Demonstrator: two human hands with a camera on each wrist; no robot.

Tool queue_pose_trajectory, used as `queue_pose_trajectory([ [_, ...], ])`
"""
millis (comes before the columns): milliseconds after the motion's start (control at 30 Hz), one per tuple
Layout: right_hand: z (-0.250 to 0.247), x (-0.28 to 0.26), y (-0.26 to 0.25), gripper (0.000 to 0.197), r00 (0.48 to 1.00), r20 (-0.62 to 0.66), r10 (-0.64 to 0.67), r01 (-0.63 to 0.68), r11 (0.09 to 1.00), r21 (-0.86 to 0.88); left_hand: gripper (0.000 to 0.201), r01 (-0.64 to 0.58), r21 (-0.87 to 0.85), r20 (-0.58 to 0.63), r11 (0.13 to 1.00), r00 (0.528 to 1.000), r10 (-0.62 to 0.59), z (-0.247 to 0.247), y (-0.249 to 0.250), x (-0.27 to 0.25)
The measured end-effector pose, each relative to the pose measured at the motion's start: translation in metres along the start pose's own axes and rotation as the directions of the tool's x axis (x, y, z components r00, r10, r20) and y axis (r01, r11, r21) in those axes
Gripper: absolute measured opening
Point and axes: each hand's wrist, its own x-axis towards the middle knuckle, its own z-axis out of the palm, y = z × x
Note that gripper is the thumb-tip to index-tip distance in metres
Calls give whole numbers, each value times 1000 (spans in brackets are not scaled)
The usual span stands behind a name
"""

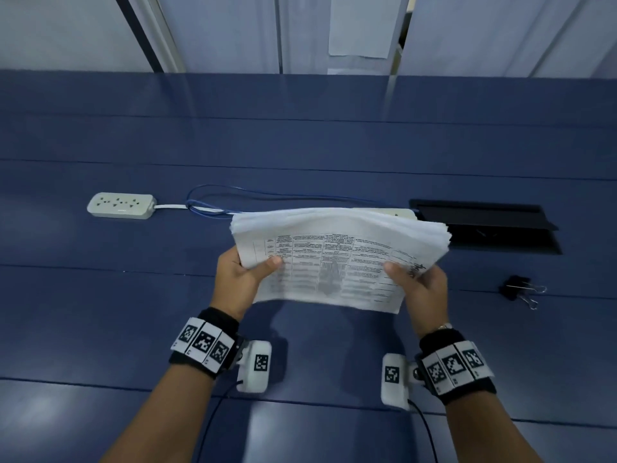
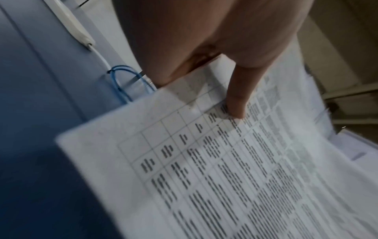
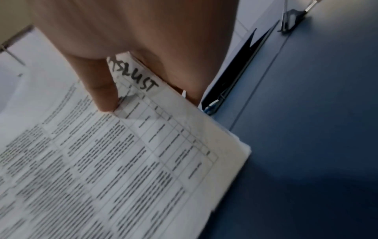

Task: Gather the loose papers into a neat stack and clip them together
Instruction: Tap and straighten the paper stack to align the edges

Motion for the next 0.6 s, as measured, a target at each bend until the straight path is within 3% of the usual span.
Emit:
queue_pose_trajectory([
  [100, -5, 9, -20, 24, 1000, -10, 1, -1, 999, -34, 27, 15, -12, 41, 1000, 999, -14, 1, 26, -1],
  [167, -12, 9, -32, 32, 994, -104, -23, 20, 999, -25, 31, 60, -103, -1, 993, 998, -60, 2, 41, -3],
  [200, -15, 6, -35, 48, 985, -172, -1, 5, 1000, 21, 32, 100, -179, -23, 979, 994, -106, 3, 44, -4],
  [267, -16, -7, -37, 90, 953, -255, 161, -99, 966, 238, 34, 204, -327, -62, 923, 970, -236, 5, 44, -6],
  [333, -6, -24, -36, 113, 933, -134, 334, -235, 847, 477, 36, 312, -449, -51, 837, 927, -372, 6, 36, -9],
  [400, 16, -36, -39, 116, 923, 43, 383, -346, 774, 531, 39, 432, -516, 42, 740, 875, -482, 10, 26, -15],
  [467, 41, -42, -46, 99, 930, 90, 357, -356, 813, 461, 37, 517, -539, 109, 665, 825, -554, 16, 19, -24],
  [500, 52, -42, -49, 78, 945, 77, 318, -320, 847, 425, 34, 538, -543, 122, 645, 810, -574, 19, 17, -27],
  [567, 66, -38, -59, 38, 970, -18, 242, -220, 908, 357, 33, 558, -560, 149, 613, 795, -588, 25, 15, -32],
  [600, 67, -33, -61, 33, 977, -75, 202, -168, 933, 318, 34, 568, -568, 168, 595, 789, -592, 26, 14, -33],
])
